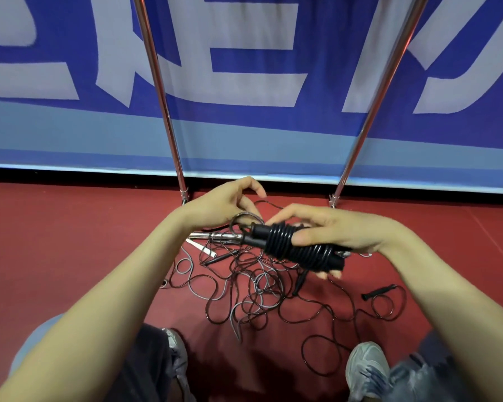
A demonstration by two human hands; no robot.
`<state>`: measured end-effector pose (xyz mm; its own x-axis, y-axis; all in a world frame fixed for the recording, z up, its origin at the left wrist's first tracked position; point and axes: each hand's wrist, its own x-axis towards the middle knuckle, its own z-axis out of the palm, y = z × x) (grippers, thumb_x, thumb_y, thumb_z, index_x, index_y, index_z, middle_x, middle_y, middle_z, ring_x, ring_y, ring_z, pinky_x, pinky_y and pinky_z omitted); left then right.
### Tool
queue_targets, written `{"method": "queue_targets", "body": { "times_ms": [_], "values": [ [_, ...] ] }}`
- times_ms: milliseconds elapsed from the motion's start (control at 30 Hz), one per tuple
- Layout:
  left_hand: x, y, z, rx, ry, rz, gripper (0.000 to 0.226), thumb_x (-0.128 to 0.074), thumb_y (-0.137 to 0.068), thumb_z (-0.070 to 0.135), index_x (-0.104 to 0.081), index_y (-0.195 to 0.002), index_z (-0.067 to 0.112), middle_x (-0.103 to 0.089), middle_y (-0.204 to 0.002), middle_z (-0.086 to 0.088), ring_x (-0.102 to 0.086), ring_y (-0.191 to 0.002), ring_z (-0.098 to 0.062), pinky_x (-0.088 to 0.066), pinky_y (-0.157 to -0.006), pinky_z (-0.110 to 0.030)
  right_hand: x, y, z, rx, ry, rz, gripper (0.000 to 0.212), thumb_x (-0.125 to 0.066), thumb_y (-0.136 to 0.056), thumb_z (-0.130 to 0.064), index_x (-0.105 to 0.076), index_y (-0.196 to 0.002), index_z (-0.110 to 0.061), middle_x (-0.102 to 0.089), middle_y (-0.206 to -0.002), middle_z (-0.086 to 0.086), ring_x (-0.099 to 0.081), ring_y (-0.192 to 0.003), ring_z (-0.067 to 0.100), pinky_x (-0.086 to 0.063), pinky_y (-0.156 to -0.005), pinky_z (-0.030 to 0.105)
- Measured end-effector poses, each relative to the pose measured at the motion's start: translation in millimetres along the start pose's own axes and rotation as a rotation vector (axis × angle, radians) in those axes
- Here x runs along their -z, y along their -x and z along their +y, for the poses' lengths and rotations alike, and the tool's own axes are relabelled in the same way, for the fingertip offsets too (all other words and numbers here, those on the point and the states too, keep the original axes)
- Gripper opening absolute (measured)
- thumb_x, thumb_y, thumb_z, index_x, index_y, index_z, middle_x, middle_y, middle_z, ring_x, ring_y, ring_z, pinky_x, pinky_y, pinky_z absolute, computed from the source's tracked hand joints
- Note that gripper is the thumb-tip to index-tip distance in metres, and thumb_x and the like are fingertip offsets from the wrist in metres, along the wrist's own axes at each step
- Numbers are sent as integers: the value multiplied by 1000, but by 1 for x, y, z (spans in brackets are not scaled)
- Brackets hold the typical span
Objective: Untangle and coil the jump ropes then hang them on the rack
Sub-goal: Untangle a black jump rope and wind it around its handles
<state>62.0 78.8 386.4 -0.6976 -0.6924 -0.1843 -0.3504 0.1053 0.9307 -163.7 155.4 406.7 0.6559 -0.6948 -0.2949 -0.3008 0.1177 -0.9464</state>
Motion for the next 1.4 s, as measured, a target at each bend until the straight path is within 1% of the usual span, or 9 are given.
{"method": "queue_targets", "body": {
  "times_ms": [133, 233, 300, 400, 633, 800, 933, 1167, 1400],
  "values": [
    [1, -5, -9, 64, -120, -72, 43, -66, -82, -12, -42, -110, 9, -72, -83, -18, -67, -67, -15, -50, -65, -20, -5, -12, 8, -248, 100, -117, 37, -59, -95, -23, -44, -127, -31, -61, -104, 19, -65, -64, 30, -56, -48, 34],
    [-6, -6, -10, 89, -235, -45, 45, -73, -79, -3, -45, -111, 10, -74, -87, -12, -68, -74, -11, -49, -73, -18, -7, -21, 17, -340, 349, -70, 49, -65, -90, -39, -36, -129, -35, -58, -111, 9, -66, -85, 35, -57, -77, 51],
    [-17, -8, -6, 69, -297, 10, 45, -75, -78, 0, -46, -110, 11, -75, -85, -7, -67, -72, -6, -47, -69, -12, -10, -25, 18, -406, 577, 11, 69, -64, -87, -48, -21, -137, -30, -55, -118, 10, -64, -95, 21, -52, -90, 38],
    [-37, -8, -4, -17, -376, 150, 35, -68, -82, -2, -48, -106, 13, -74, -80, -2, -63, -67, -4, -47, -65, -17, -11, -31, 21, -417, 608, 122, 86, -61, -91, -44, 0, -150, -28, -59, -83, 5, -62, -56, 6, -47, -52, 12],
    [-46, -7, -3, -216, -181, 574, 27, -63, -86, -3, -54, -99, 18, -71, -93, 8, -66, -89, 2, -47, -84, -11, 7, -29, 27, -178, 664, 522, 60, -52, -95, -40, -22, -147, -46, -61, -115, 3, -61, -83, 17, -50, -81, 33],
    [-43, -9, -2, -254, 62, 725, 31, -73, -78, -4, -59, -90, 21, -71, -89, 4, -68, -83, -7, -50, -81, -17, 8, -27, 26, -28, 539, 672, 52, -53, -94, -37, -31, -139, -54, -60, -94, 2, -56, -57, 9, -52, -60, 32],
    [-46, -11, -1, -198, 262, 763, 29, -77, -75, 0, -60, -87, 20, -73, -82, 3, -69, -82, -9, -52, -80, -21, 2, -29, 27, 68, 524, 760, 49, -52, -94, -40, -34, -138, -52, -60, -111, -7, -58, -81, 8, -48, -76, 31],
    [-46, -10, -9, -410, -328, 954, 14, -75, -79, 17, -76, -92, 22, -64, -82, 17, -57, -89, -13, -43, -83, -18, -6, -29, 24, 146, 556, 775, 51, -52, -95, -41, -30, -138, -57, -56, -121, -13, -57, -96, 7, -49, -89, 36],
    [-46, -7, 2, -319, -108, 908, 10, -72, -85, 18, -77, -93, 19, -73, -85, 13, -67, -85, 3, -45, -80, -13, -10, -32, 19, 204, 598, 841, 54, -51, -95, -41, -26, -139, -58, -52, -125, -17, -57, -91, 7, -49, -85, 34]
  ]
}}
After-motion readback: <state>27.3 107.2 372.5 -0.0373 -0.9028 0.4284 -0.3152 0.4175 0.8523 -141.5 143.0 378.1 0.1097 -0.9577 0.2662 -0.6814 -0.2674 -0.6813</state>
